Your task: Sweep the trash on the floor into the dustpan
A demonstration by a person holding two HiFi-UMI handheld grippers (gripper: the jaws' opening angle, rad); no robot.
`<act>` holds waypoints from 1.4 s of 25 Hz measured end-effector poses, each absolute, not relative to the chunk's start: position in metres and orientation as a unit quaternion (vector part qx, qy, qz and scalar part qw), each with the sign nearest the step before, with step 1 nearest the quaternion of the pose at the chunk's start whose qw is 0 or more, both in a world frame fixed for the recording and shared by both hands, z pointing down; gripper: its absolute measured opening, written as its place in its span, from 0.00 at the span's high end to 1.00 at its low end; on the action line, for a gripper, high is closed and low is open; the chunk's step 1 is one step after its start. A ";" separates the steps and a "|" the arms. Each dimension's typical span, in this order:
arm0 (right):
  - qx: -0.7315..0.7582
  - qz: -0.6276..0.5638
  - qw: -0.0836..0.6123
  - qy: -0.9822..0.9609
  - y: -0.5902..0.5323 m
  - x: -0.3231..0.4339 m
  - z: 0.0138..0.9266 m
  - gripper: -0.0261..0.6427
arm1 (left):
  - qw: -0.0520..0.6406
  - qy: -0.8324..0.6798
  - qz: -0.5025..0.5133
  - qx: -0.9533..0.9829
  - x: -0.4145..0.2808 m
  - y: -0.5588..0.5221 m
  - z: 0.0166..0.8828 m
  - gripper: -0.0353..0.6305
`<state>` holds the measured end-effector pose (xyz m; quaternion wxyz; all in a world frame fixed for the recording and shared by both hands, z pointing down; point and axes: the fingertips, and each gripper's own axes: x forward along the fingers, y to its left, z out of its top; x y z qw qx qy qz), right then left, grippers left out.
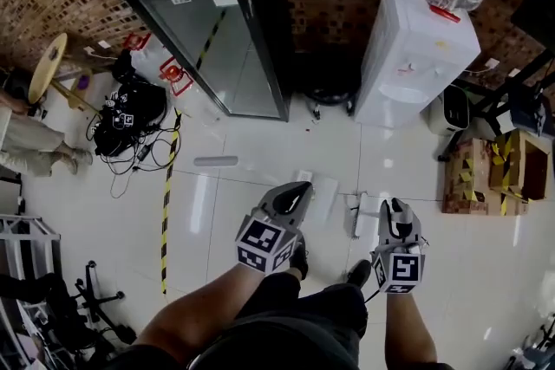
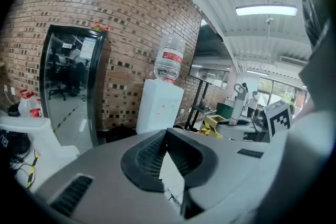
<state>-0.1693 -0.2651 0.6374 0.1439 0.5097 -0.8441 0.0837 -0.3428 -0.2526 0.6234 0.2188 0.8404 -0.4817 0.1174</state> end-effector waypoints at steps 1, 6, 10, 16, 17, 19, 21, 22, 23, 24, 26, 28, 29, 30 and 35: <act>0.504 0.086 0.140 -0.848 -0.266 -0.182 0.636 0.85 | 0.221 -0.487 0.116 0.837 -0.351 -0.251 0.624 0.94; 0.476 0.097 0.109 -0.867 -0.267 -0.249 0.623 0.85 | 0.228 -0.508 0.110 0.823 -0.391 -0.237 0.629 0.94; 0.456 0.106 0.093 -0.879 -0.265 -0.280 0.607 0.85 | 0.228 -0.511 0.101 0.823 -0.406 -0.231 0.619 0.94; 0.468 0.093 0.094 -0.874 -0.247 -0.244 0.570 0.85 | 0.214 -0.509 0.086 0.829 -0.396 -0.221 0.588 0.94; 0.475 0.095 0.091 -0.870 -0.245 -0.231 0.563 0.85 | 0.213 -0.511 0.079 0.829 -0.392 -0.221 0.582 0.94; 0.489 0.095 0.085 -0.863 -0.240 -0.205 0.547 0.85 | 0.214 -0.512 0.065 0.830 -0.381 -0.224 0.570 0.94; 0.499 0.093 0.075 -0.858 -0.237 -0.179 0.529 0.85 | 0.210 -0.506 0.058 0.834 -0.362 -0.229 0.558 0.94; 0.503 0.092 0.069 -0.857 -0.235 -0.166 0.519 0.85 | 0.209 -0.504 0.056 0.836 -0.350 -0.232 0.551 0.94; 0.507 0.090 0.065 -0.855 -0.233 -0.154 0.511 0.85 | 0.208 -0.503 0.052 0.837 -0.338 -0.234 0.544 0.94; 0.511 0.088 0.062 -0.853 -0.231 -0.140 0.503 0.85 | 0.206 -0.501 0.048 0.839 -0.325 -0.236 0.536 0.94; 0.524 0.084 0.060 -0.846 -0.228 -0.111 0.486 0.85 | 0.202 -0.494 0.039 0.845 -0.295 -0.244 0.516 0.94; 0.541 0.079 0.062 -0.835 -0.226 -0.076 0.467 0.85 | 0.196 -0.485 0.033 0.852 -0.262 -0.252 0.495 0.94; 0.548 0.077 0.062 -0.831 -0.225 -0.058 0.456 0.85 | 0.191 -0.481 0.031 0.855 -0.246 -0.256 0.484 0.94; 0.554 0.075 0.060 -0.827 -0.225 -0.040 0.445 0.85 | 0.186 -0.477 0.029 0.858 -0.231 -0.260 0.474 0.94; 0.570 0.057 0.071 -0.816 -0.224 0.033 0.402 0.85 | 0.162 -0.467 0.028 0.869 -0.183 -0.282 0.429 0.94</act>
